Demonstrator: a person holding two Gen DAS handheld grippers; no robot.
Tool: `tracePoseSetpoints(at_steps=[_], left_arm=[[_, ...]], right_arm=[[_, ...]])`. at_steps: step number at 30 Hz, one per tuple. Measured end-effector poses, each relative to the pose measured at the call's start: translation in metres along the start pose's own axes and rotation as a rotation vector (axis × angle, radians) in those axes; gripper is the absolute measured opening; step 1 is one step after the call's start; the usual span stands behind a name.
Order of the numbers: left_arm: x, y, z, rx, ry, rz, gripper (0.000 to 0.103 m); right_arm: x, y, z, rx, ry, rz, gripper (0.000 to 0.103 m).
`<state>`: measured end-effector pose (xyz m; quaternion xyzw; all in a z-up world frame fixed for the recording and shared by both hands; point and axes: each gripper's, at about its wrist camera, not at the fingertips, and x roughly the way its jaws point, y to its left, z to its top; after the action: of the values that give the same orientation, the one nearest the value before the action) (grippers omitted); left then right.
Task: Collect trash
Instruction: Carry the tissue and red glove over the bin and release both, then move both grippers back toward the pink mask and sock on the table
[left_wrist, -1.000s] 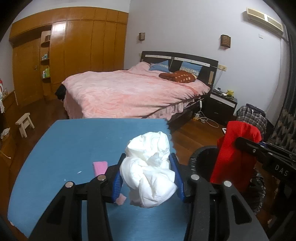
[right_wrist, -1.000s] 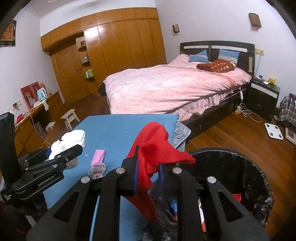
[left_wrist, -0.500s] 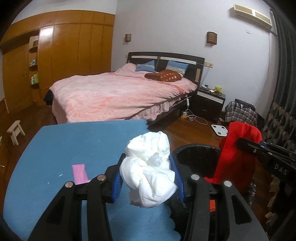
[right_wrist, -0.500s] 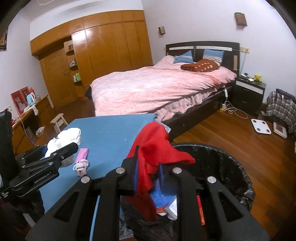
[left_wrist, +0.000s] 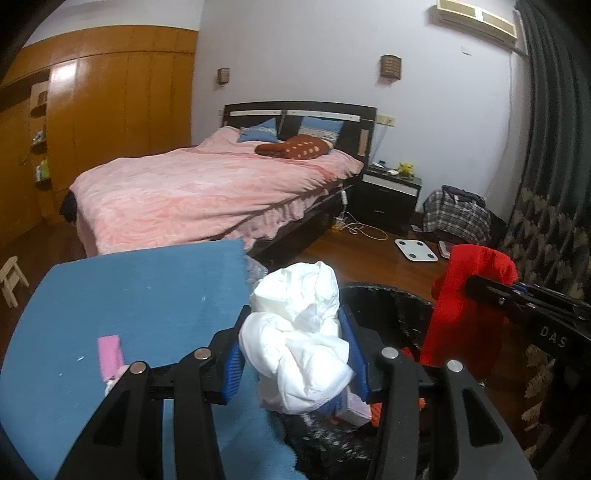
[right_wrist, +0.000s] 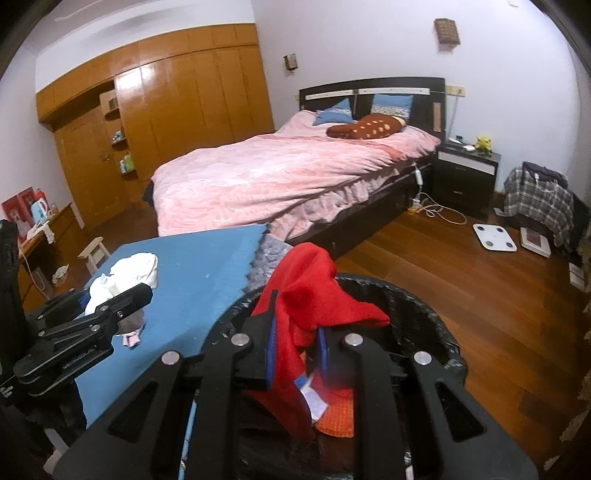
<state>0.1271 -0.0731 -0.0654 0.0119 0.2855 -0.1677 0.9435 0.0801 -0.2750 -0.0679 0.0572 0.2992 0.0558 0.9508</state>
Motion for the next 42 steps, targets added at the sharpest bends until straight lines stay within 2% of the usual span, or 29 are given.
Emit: tracePoseSetpoints(at_steps=[9, 23, 26, 27, 28, 30, 32, 33, 37, 39, 42], left_arm=[[0.021, -0.033, 0.0, 0.045, 0.01, -0.047, 0.046], [0.058, -0.06, -0.007, 0.072, 0.059, -0.102, 0.046], [0.064, -0.063, -0.007, 0.084, 0.067, -0.118, 0.049], [0.066, -0.063, -0.007, 0.086, 0.067, -0.121, 0.052], [0.067, -0.065, -0.007, 0.087, 0.07, -0.128, 0.06], [0.067, -0.062, -0.006, 0.084, 0.069, -0.126, 0.071], [0.065, -0.06, -0.005, 0.082, 0.066, -0.134, 0.074], [0.063, -0.058, -0.005, 0.082, 0.063, -0.134, 0.077], [0.053, -0.044, -0.002, 0.069, 0.047, -0.113, 0.083], [0.047, -0.035, 0.0, 0.058, 0.039, -0.096, 0.087], [0.035, -0.018, 0.003, 0.042, 0.02, -0.063, 0.092]], right_arm=[[-0.003, -0.032, -0.009, 0.04, 0.007, -0.055, 0.016], [0.012, -0.058, -0.026, 0.081, 0.048, -0.099, 0.018], [0.016, -0.062, -0.029, 0.085, 0.059, -0.107, 0.019], [0.018, -0.063, -0.029, 0.087, 0.063, -0.11, 0.019], [0.019, -0.063, -0.029, 0.089, 0.066, -0.113, 0.02], [0.021, -0.065, -0.031, 0.094, 0.073, -0.119, 0.024], [0.022, -0.067, -0.032, 0.099, 0.076, -0.128, 0.038], [0.022, -0.067, -0.033, 0.102, 0.077, -0.134, 0.042], [0.018, -0.067, -0.034, 0.111, 0.06, -0.156, 0.075], [0.015, -0.066, -0.033, 0.118, 0.043, -0.157, 0.086], [0.009, -0.062, -0.029, 0.132, 0.016, -0.148, 0.091]])
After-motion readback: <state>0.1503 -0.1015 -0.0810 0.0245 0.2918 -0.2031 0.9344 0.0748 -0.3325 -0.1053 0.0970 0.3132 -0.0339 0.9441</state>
